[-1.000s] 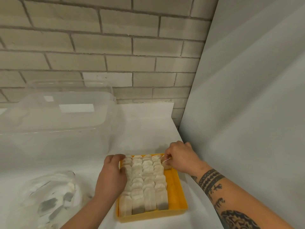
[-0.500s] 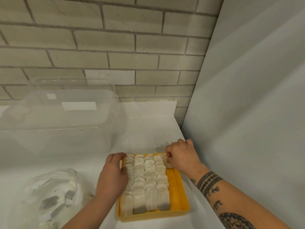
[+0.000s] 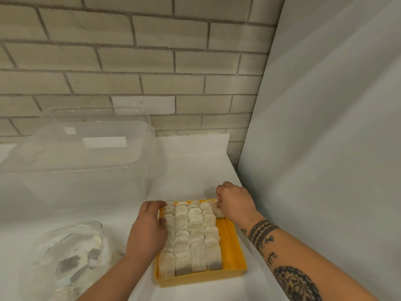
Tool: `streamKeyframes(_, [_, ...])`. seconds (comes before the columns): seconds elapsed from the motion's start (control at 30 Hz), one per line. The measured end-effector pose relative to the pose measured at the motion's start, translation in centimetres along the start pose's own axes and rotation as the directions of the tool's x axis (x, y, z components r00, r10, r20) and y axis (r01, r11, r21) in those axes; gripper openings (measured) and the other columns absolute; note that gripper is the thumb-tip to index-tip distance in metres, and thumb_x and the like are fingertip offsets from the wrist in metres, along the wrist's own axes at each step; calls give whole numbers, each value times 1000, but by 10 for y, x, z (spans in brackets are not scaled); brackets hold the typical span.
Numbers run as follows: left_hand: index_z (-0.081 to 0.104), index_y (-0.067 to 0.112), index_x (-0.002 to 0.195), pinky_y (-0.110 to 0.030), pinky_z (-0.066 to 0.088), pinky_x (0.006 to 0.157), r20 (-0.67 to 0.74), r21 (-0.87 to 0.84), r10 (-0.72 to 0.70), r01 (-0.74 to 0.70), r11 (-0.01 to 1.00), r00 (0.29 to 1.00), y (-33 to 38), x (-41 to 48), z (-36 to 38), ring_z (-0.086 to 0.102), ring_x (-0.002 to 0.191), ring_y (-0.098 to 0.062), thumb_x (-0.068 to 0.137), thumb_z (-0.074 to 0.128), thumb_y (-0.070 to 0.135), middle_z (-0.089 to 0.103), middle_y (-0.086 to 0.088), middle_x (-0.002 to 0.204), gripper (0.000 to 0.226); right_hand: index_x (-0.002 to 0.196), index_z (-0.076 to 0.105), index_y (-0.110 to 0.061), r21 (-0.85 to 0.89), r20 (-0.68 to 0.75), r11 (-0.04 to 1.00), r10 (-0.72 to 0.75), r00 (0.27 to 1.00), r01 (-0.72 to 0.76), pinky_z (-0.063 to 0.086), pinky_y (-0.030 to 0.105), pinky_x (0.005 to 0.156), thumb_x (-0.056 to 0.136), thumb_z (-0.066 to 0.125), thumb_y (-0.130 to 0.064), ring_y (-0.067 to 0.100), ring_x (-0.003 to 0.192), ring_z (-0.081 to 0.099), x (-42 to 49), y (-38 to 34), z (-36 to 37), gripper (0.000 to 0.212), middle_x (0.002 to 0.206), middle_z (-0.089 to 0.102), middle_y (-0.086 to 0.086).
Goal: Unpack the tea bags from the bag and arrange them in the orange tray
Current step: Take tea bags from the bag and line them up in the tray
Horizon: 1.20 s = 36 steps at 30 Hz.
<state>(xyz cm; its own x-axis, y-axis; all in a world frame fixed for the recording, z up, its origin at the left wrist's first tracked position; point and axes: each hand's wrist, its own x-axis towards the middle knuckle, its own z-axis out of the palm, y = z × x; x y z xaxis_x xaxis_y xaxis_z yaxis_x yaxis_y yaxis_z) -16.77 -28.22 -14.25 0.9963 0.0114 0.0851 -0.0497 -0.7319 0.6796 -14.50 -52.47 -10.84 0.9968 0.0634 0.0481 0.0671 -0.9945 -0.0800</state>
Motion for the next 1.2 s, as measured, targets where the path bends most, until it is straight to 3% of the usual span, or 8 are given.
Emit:
streamKeyframes(0.33, [50,29,139,-30,48,92,94,-303,-50,76,950,994,14,-5,-13,61,116,-23,88,49,-6,58,9,130,62,103,64,-27,104,-114,995,18,993,-6,45,34,85,94,55,-19,15,97,55,-30,-8,-19,15,103,63,-8])
streamKeyframes(0.5, [18,42,154,-24,52,66,272,-529,92,69,846,958,43,-16,-17,71,82,-19,89,35,-18,49,19,137,90,112,69,-31,529,-61,848,6,998,27,47,26,92,98,58,-27,4,100,55,-52,-28,-28,18,106,63,-17])
streamKeyframes(0.6, [-5,56,149,-27,58,76,343,-611,194,61,789,919,57,-19,-14,72,101,-17,91,38,-22,41,25,144,106,116,70,-34,712,-12,702,-1,1000,9,48,19,89,94,65,-37,0,98,58,-60,-40,-36,22,105,63,-18])
streamKeyframes(0.77, [-15,54,150,-32,57,95,387,-658,271,58,751,881,72,-23,-6,63,116,6,98,51,-10,38,29,144,106,89,70,-40,709,-8,705,-14,1000,15,46,19,83,93,68,-37,0,92,58,-66,-39,-43,6,96,61,-17])
streamKeyframes(0.87, [18,48,154,-32,56,97,350,-588,229,23,808,908,69,-21,-4,67,111,-2,97,65,10,54,25,138,83,88,71,-33,729,-1,685,23,1000,-15,48,17,76,96,65,-35,0,83,62,-65,-28,-51,9,86,69,-15])
streamKeyframes(0.97, [66,36,112,-25,55,77,281,-454,195,-49,890,940,67,-20,-4,70,85,-8,96,68,23,75,7,97,20,89,71,-33,718,8,695,51,999,-42,51,19,72,95,66,-36,3,79,64,-62,-17,-59,9,82,70,-14])
streamKeyframes(1.07, [71,31,88,-23,52,66,221,-433,171,-60,900,960,68,-21,-4,66,72,-9,94,71,24,73,6,77,9,95,72,-34,701,14,713,19,1000,-24,49,16,70,93,69,-35,1,78,63,-60,-14,-62,4,81,68,-16])
streamKeyframes(1.2, [74,33,89,-14,48,64,211,-455,160,-48,889,964,72,-18,-2,65,69,1,91,75,26,73,15,76,6,92,72,-40,659,11,752,-31,999,16,45,13,66,92,69,-35,-1,81,63,-54,-13,-65,6,84,69,-19])
